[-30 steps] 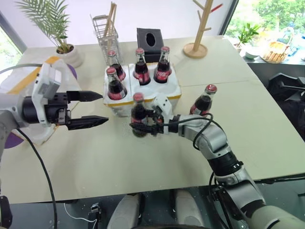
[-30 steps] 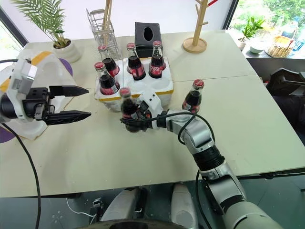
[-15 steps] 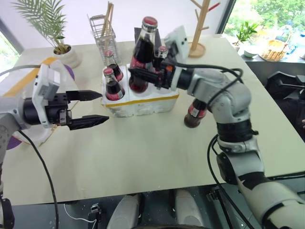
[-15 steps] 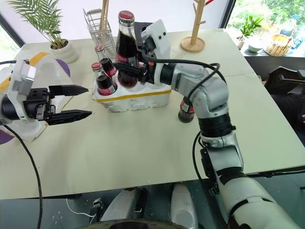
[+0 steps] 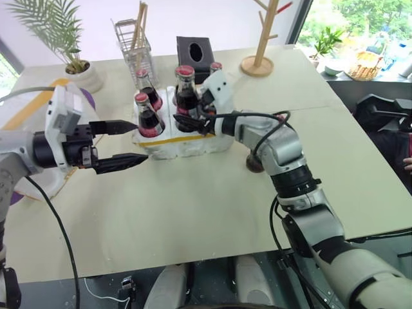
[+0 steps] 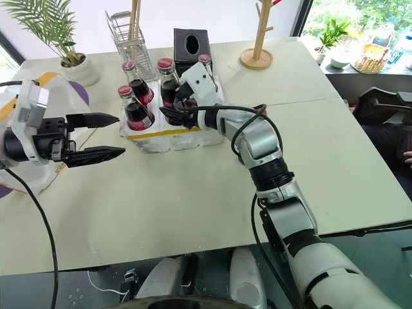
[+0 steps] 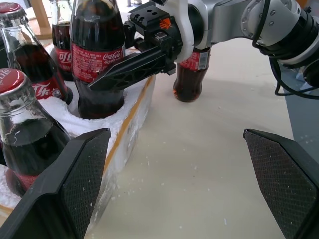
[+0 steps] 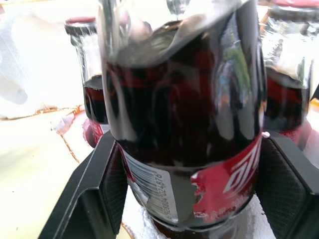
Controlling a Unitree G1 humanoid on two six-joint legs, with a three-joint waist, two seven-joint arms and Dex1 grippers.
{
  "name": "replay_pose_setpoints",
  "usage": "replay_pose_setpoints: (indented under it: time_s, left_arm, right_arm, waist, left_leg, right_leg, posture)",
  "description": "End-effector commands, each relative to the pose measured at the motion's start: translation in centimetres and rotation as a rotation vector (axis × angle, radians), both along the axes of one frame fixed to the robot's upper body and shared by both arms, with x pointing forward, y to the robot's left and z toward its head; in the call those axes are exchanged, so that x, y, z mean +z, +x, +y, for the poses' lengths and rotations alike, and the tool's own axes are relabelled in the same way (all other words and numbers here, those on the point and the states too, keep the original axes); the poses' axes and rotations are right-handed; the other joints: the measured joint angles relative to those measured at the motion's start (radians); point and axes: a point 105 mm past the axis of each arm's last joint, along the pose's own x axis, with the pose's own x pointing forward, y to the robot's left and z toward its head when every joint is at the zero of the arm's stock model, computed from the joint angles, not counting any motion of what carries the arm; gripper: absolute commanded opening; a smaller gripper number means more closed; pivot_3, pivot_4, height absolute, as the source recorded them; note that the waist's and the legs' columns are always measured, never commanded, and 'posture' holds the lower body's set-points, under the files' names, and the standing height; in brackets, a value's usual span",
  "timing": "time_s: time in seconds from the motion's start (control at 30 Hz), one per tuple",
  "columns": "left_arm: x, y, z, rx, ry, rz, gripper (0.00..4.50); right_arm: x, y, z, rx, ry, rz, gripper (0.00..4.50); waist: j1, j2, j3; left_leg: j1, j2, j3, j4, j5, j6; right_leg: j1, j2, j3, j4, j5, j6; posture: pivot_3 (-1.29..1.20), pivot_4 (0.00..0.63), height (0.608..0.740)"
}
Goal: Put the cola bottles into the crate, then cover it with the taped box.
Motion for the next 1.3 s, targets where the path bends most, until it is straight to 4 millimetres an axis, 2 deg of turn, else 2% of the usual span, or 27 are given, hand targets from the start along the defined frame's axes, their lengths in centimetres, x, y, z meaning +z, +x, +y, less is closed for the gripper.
replay_pose_setpoints:
  time_s: [0.03,0.17,0.23,0.3,0.43,0.53,0.77,0.8,0.93,1.0,1.07,1.17,1.3]
  left_arm:
    - [1.2,-0.1,0.0,-0.005,-0.005,-0.067,4.5]
    - [1.3,0.0,-0.3,-0.013,-0.013,-0.071,4.5]
    - [1.2,0.1,-0.5,-0.015,-0.012,-0.075,4.5]
    - [1.2,0.1,-0.6,-0.019,-0.013,-0.076,4.5]
    - [1.4,0.1,-0.7,-0.022,-0.015,-0.079,4.5]
    - [1.5,0.2,-0.7,-0.022,-0.017,-0.079,4.5]
    - [1.8,0.3,-0.7,-0.043,-0.044,-0.056,4.5]
    - [1.7,0.4,-0.8,-0.049,-0.045,-0.052,4.5]
    - [1.5,0.9,-1.6,-0.092,-0.053,-0.038,4.5]
    - [1.4,1.3,-1.8,-0.107,-0.052,-0.038,4.5]
    - [1.4,1.5,-1.9,-0.115,-0.051,-0.038,4.5]
    - [1.6,2.2,-2.5,-0.148,-0.05,-0.04,4.5]
    - [1.7,2.7,-2.6,-0.167,-0.042,-0.045,4.5]
  right_arm:
    - [3.8,-0.9,0.2,0.032,0.059,-0.114,2.83]
    - [3.1,-0.8,0.3,0.03,0.041,-0.1,2.83]
    - [2.7,-1.0,0.5,0.04,0.049,-0.075,3.87]
    - [2.6,-1.2,0.6,0.047,0.045,-0.074,4.35]
    - [2.5,-1.6,0.8,0.06,0.03,-0.085,4.35]
    - [3.2,-2.7,0.8,0.099,0.045,-0.088,4.35]
    - [5.5,-7.7,-1.0,0.228,0.037,-0.083,4.35]
    - [5.8,-8.3,-1.4,0.233,0.03,-0.078,4.35]
    - [5.7,-8.2,-5.7,0.071,-0.041,0.003,4.35]
    - [5.6,-8.8,-7.7,0.035,-0.054,0.052,4.35]
    - [5.6,-9.2,-8.7,0.012,-0.058,0.088,4.35]
    - [5.1,-10.6,-12.3,-0.06,-0.031,0.146,4.35]
    - [3.9,-13.0,-14.8,-0.047,-0.022,0.182,4.35]
  waist:
    - [0.0,0.0,0.0]
    - [0.002,0.0,0.0]
    - [0.001,0.0,0.0]
    - [0.0,0.0,0.0]
    - [-0.001,0.0,0.0]
    - [0.0,0.0,0.0]
    - [0.004,0.0,0.0]
    - [0.004,0.0,0.0]
    - [0.011,-0.001,0.0]
    - [0.021,-0.001,0.0]
    - [0.025,-0.001,0.0]
    - [0.032,-0.001,0.0]
    - [0.038,-0.001,0.0]
  left_leg:
    - [0.0,0.0,0.0,0.0,0.0,0.0]
    - [0.0,0.0,0.0,0.0,0.0,0.0]
    - [0.0,0.0,0.0,0.0,0.0,0.0]
    - [0.0,0.0,0.0,0.0,0.0,0.0]
    - [0.0,0.0,0.001,0.0,0.0,0.0]
    - [0.0,0.0,0.001,0.0,0.0,0.0]
    - [0.0,0.0,0.001,0.0,0.0,0.0]
    - [0.0,0.0,0.001,0.0,0.0,0.0]
    - [0.0,0.0,0.001,0.001,0.0,0.0]
    - [0.0,0.0,0.001,0.001,0.0,0.0]
    - [0.0,0.0,0.001,0.001,0.0,0.001]
    - [0.0,0.001,0.001,0.001,0.0,0.001]
    - [0.0,0.0,0.001,0.002,-0.002,0.003]
  right_leg:
    - [0.0,0.0,0.0,0.0,0.0,0.0]
    - [0.0,0.0,0.0,0.0,0.0,0.0]
    - [0.0,0.0,0.0,0.0,0.0,0.0]
    - [0.0,0.0,0.0,0.0,0.0,0.0]
    - [0.0,0.0,0.0,0.0,0.0,0.0]
    - [0.0,0.0,0.001,0.0,0.0,0.0]
    - [0.0,0.0,0.001,0.0,0.0,0.0]
    - [0.0,0.0,0.001,0.0,0.0,0.0]
    - [0.001,0.0,0.001,0.0,0.0,0.0]
    - [0.002,-0.001,0.0,-0.002,0.0,0.0]
    - [0.002,-0.001,0.001,-0.002,0.0,0.0]
    - [0.002,0.0,0.0,-0.002,0.0,0.0]
    - [0.005,-0.001,0.0,-0.004,0.0,0.0]
  posture:
    - [0.0,0.15,0.74]
    - [0.0,0.15,0.74]
    - [0.0,0.15,0.74]
    - [0.0,0.15,0.74]
    - [0.0,0.15,0.74]
    - [0.0,0.15,0.74]
    - [0.0,0.15,0.74]
    - [0.0,0.15,0.74]
    - [0.0,0.15,0.74]
    - [0.0,0.15,0.74]
    - [0.0,0.15,0.74]
    - [0.0,0.15,0.74]
    - [0.0,0.15,0.74]
